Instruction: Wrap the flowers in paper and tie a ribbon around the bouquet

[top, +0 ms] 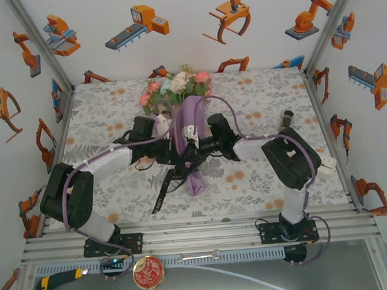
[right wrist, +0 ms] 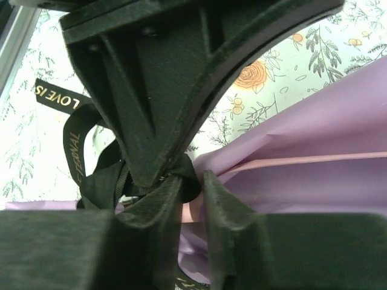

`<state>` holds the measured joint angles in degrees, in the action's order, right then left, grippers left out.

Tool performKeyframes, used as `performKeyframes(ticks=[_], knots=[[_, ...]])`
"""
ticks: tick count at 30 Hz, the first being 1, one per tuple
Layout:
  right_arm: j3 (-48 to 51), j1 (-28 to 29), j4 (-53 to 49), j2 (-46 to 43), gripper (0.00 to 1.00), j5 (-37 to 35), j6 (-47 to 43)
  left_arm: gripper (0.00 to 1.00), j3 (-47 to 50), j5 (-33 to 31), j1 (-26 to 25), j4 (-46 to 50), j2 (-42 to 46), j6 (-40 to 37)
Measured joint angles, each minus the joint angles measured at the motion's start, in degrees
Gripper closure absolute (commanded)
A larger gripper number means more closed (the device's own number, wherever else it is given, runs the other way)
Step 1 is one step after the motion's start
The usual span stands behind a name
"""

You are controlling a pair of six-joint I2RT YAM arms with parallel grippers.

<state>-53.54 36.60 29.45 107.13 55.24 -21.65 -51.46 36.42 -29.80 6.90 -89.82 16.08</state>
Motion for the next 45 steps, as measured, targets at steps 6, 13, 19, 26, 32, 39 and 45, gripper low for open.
performKeyframes(ticks=[6,13,19,26,32,39,45], knots=[[0.07,0.39,-1.18,-1.66,1.0,-1.51,-0.37,0.63,0.0,-1.16,0.15,-0.13,1.29,0.11],[1.27,1.57,-4.35,-7.61,1.0,-8.52,0.79,0.39,1.86,-9.09,0.28,-1.97,9.49,3.67],[2.05,1.9,-5.7,-9.99,1.0,-11.65,2.73,0.38,8.2,-20.26,0.61,0.68,21.16,15.76],[2.58,1.9,-6.69,-10.69,1.0,-13.86,5.68,0.58,21.03,-21.94,0.7,2.14,25.97,28.7],[2.58,1.9,-6.71,-10.73,1.0,-14.93,6.88,0.57,22.32,-20.92,-0.85,1.53,21.16,34.12],[2.58,1.9,-6.73,-10.73,1.0,-16.41,8.94,0.83,18.58,-24.85,-3.69,1.57,13.51,34.25],[3.74,1.9,-8.92,-15.02,1.0,-23.69,13.31,1.0,16.11,-27.98,-2.91,4.92,13.25,33.88]])
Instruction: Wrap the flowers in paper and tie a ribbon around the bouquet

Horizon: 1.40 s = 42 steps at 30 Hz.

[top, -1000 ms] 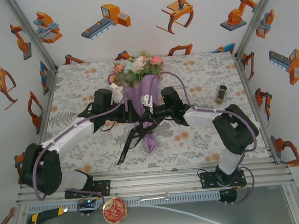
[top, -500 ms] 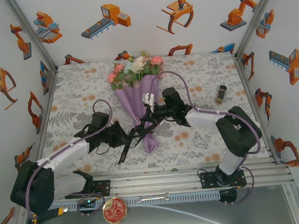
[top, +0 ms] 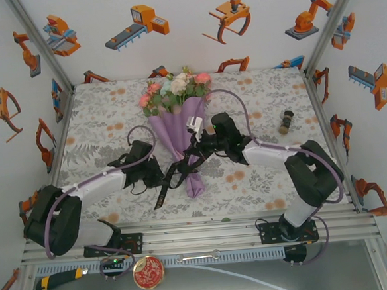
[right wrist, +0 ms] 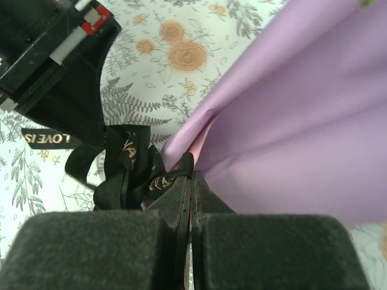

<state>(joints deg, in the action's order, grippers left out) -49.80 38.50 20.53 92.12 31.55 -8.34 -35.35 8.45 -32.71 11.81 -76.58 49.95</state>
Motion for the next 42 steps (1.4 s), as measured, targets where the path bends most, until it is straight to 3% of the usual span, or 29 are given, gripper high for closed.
performKeyframes(ticks=[5,14,19,23,31,38,40,41,42], knots=[[7.8,-1.38,-0.68,-9.62,1.0,-12.35,6.14,1.0,-0.33,-4.44,6.93,4.31,6.29,-0.37],[21.92,-8.74,-2.43,-12.87,1.0,-21.75,22.6,1.0,3.3,-5.55,18.43,9.2,7.34,-0.44],[24.46,-13.27,-7.15,-17.11,1.0,-26.84,29.29,1.0,7.15,-5.64,25.31,12.28,10.97,0.04],[24.46,-15.52,-10.1,-19.23,1.0,-28.22,32.02,1.0,8.41,-4.52,29.03,13.14,12.66,0.35],[24.46,-16.0,-13.16,-20.09,1.0,-28.37,34.53,1.0,9.4,-3.04,31.85,13.79,14.38,0.94],[26.03,-19.28,-12.5,-24.02,1.0,-26.62,34.99,1.0,10.27,-1.49,36.17,14.86,21.42,-0.81],[26.18,-19.47,-11.96,-24.2,0.79,-24.85,33.77,0.89,10.27,-0.81,35.87,13.86,23.3,-2.29],[26.18,-19.45,-11.85,-24.57,0.63,-23.96,33.11,0.79,10.29,-0.55,35.26,13.38,24.92,-3.39],[26.18,-19.37,-11.89,-25.33,0.37,-23.15,32.52,0.69,10.27,-0.35,34.58,12.96,26.64,-4.44]])
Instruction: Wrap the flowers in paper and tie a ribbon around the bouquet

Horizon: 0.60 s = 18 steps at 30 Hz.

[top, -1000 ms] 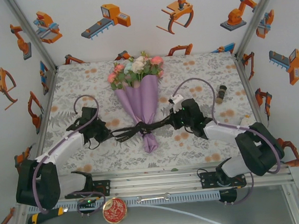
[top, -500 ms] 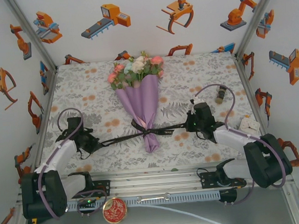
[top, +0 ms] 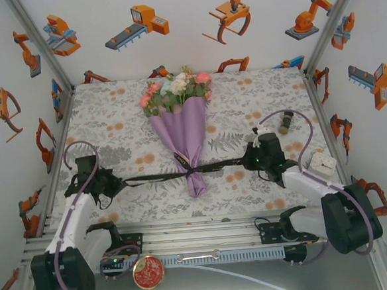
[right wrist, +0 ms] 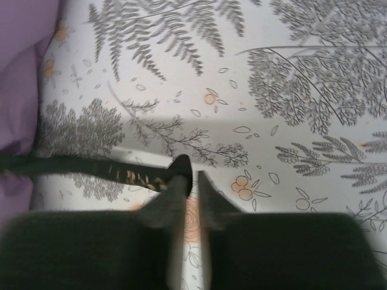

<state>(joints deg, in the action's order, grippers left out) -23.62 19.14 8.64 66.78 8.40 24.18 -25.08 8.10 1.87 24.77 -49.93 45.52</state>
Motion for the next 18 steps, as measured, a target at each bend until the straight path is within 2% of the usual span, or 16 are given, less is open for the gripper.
performKeyframes(ticks=[1,2,4,7,10,14,16,18], knots=[[0.0,0.07,-0.28,-1.38,0.27,0.83,-0.79,0.57,-0.07,0.44,-1.09,-0.66,2.54,-1.38],[0.0,0.17,-0.46,-3.19,0.24,1.49,-1.75,0.46,-0.22,0.9,-2.25,-1.36,5.25,-2.75],[-0.07,0.24,-1.31,-8.41,0.16,1.97,-3.37,0.31,-0.94,1.36,-4.55,-2.62,10.29,-5.2],[-1.05,0.17,-2.93,-16.61,0.08,-2.43,-5.51,0.13,-2.58,-0.33,-6.84,-5.07,17.05,-8.52],[-2.43,-1.05,-3.34,-21.14,0.01,-11.34,-7.78,0.01,-2.89,-7.58,-7.15,-7.91,20.81,-12.31],[-4.26,-7.78,-3.1,-17.81,0.0,-22.32,-10.32,0.03,-0.09,-21.16,-7.15,-14.34,19.52,-18.56],[-4.24,-12.35,-1.01,-12.2,0.0,-24.85,-11.78,0.03,2.89,-26.86,-7.13,-19.17,16.04,-22.86],[-3.8,-15.58,2.45,-4.81,0.0,-25.4,-13.4,0.03,5.92,-29.35,-7.04,-24.9,10.99,-26.73]])
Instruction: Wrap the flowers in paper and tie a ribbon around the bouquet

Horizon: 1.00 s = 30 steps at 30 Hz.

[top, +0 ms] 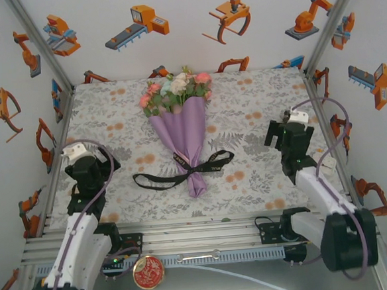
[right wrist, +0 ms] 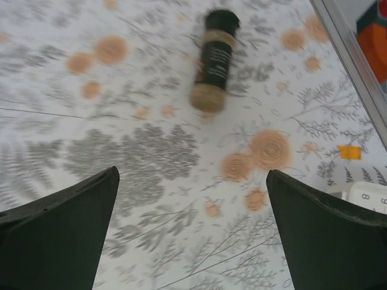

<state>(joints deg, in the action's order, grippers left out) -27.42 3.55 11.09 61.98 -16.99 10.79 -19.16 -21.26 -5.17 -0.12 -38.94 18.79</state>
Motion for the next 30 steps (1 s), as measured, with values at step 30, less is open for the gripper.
performKeyframes(ticks=[30], knots=[[5.84,-5.35,37.4,26.25,0.01,10.58,-5.07,0.03,-2.75,11.89,3.21,-47.5,-49.57,-14.64]])
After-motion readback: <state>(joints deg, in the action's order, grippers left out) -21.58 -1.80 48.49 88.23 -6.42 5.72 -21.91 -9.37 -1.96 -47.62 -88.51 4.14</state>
